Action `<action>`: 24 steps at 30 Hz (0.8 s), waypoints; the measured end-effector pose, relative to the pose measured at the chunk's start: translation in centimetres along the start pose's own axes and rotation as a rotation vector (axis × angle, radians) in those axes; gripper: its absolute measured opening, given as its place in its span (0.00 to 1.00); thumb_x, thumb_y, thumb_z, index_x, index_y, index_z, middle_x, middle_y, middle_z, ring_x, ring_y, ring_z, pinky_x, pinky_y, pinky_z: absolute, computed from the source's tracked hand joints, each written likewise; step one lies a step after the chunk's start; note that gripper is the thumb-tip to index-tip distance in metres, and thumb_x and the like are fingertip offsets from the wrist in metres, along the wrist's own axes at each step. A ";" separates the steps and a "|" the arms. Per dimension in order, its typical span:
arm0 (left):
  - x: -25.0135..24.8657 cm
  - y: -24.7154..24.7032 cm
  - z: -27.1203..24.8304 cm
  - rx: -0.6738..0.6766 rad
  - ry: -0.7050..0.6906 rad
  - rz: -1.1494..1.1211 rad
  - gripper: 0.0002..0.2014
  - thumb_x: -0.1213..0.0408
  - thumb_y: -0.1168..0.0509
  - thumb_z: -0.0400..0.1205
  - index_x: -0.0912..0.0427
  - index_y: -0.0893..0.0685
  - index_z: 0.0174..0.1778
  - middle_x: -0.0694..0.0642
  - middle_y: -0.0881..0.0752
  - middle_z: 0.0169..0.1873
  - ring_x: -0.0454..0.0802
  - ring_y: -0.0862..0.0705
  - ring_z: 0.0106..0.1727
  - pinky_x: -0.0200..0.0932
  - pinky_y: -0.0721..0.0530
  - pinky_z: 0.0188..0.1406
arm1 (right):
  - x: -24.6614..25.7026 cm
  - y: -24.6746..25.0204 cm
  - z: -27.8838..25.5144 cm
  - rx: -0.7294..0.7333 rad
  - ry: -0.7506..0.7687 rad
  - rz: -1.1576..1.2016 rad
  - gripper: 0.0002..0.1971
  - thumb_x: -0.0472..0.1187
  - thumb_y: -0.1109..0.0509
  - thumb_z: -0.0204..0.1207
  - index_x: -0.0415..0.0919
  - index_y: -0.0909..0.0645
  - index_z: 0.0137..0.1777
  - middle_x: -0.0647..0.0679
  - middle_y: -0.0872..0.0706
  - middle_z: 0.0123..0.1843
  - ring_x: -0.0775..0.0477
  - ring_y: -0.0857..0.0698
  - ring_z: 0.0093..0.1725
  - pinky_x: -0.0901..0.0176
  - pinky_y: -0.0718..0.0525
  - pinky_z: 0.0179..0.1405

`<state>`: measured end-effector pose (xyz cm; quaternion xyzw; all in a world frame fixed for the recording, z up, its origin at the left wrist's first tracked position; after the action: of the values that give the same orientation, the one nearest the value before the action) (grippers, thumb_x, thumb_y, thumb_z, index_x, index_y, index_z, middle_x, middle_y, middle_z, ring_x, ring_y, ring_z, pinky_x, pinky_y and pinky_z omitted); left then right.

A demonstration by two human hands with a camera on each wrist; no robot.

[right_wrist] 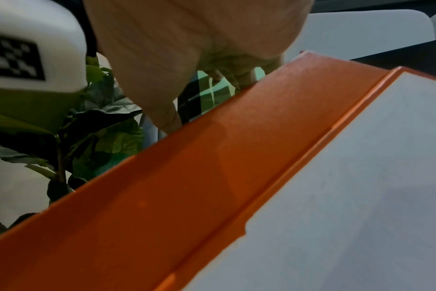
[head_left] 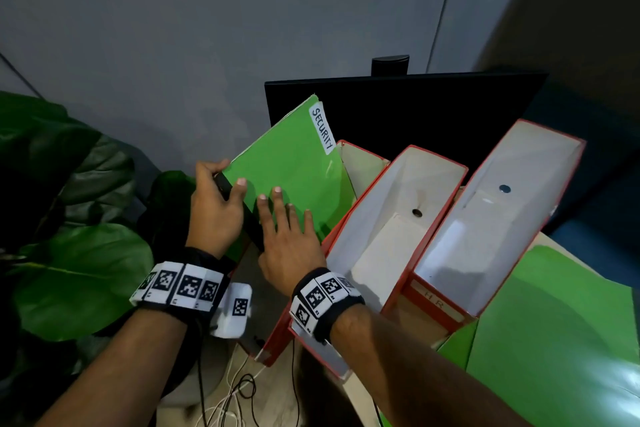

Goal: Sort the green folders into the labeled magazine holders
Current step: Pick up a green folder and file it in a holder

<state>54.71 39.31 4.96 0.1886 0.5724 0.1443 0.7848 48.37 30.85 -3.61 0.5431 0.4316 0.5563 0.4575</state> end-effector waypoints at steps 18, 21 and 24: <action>0.1 -2.8 1.5 -0.028 -0.270 0.406 0.29 0.61 0.29 0.74 0.50 0.27 0.72 0.64 0.41 0.81 0.65 0.41 0.82 0.62 0.49 0.80 | -5.1 6.0 -5.6 -0.034 0.140 0.072 0.32 0.36 0.37 0.77 0.38 0.40 0.82 0.41 0.32 0.81 0.41 0.41 0.83 0.43 0.53 0.83; 5.2 -4.4 5.8 -0.015 -0.179 0.353 0.24 0.48 0.41 0.76 0.40 0.30 0.71 0.54 0.29 0.76 0.57 0.29 0.76 0.62 0.29 0.75 | -9.4 6.9 -8.1 -0.040 0.054 0.044 0.28 0.39 0.38 0.80 0.39 0.37 0.81 0.42 0.28 0.78 0.42 0.41 0.82 0.45 0.54 0.82; 13.8 -5.6 11.1 -0.040 -0.203 0.462 0.26 0.42 0.45 0.78 0.35 0.33 0.75 0.46 0.29 0.76 0.52 0.28 0.76 0.62 0.24 0.70 | -13.0 6.9 -10.2 -0.020 -0.036 0.046 0.28 0.41 0.39 0.82 0.40 0.38 0.81 0.44 0.31 0.80 0.43 0.44 0.83 0.46 0.55 0.83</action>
<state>69.58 38.97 -6.27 0.3121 0.4296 0.3114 0.7881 37.78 16.85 0.00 0.5584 0.4051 0.5611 0.4575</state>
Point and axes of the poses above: each hand's wrist, its own z-axis towards the middle knuckle, its own y-axis out of the back of the hand, x = y × z, the point moved 9 cm from there along z, towards the middle knuckle
